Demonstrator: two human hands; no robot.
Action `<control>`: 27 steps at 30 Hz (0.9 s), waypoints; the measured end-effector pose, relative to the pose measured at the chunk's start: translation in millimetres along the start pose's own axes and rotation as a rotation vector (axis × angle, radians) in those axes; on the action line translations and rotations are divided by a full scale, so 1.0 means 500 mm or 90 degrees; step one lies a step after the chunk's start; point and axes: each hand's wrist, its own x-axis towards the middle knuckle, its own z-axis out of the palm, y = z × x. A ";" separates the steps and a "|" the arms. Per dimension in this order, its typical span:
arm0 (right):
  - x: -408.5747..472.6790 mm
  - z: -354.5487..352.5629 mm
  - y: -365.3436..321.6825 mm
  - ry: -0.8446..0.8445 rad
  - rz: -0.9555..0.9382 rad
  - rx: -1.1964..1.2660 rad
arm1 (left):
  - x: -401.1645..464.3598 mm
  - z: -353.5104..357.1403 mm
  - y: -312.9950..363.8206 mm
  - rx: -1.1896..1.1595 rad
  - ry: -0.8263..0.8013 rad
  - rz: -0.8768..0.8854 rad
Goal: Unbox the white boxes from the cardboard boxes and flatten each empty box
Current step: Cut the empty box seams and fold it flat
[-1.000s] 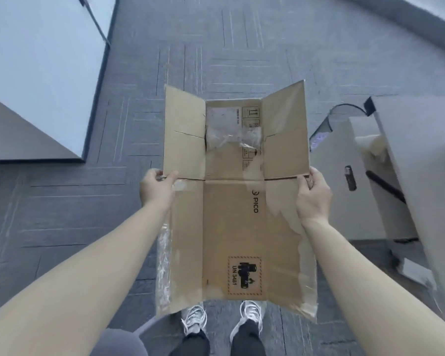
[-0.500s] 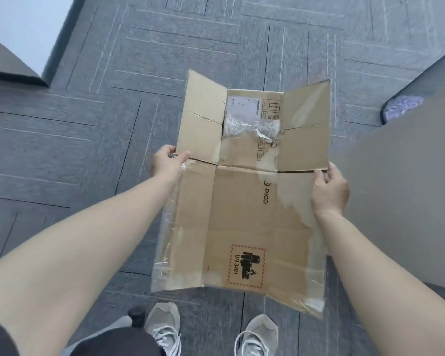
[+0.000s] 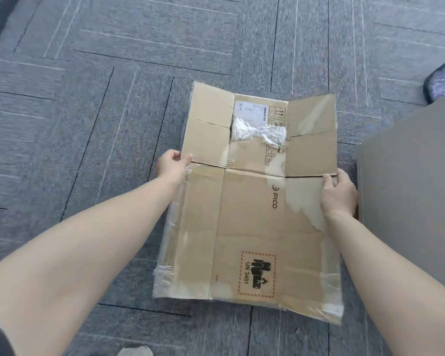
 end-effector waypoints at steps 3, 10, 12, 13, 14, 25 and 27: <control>0.012 0.011 0.025 -0.012 0.033 -0.040 | 0.015 0.010 -0.007 0.056 -0.011 0.009; 0.011 0.041 0.042 -0.021 0.082 -0.120 | 0.011 0.039 -0.029 0.210 0.024 0.053; 0.001 0.032 0.032 -0.022 0.074 -0.139 | 0.010 0.034 -0.027 0.275 -0.003 0.042; -0.007 0.022 0.024 -0.024 0.067 -0.155 | 0.005 0.028 -0.019 0.317 -0.023 0.027; -0.017 0.010 0.014 -0.028 0.059 -0.172 | -0.004 0.019 -0.007 0.353 -0.044 0.011; -0.255 -0.344 -0.290 -0.136 -0.006 -0.028 | -0.363 -0.183 0.363 0.320 -0.246 0.160; -0.301 -0.454 -0.372 -0.128 -0.021 0.001 | -0.451 -0.232 0.477 0.304 -0.263 0.199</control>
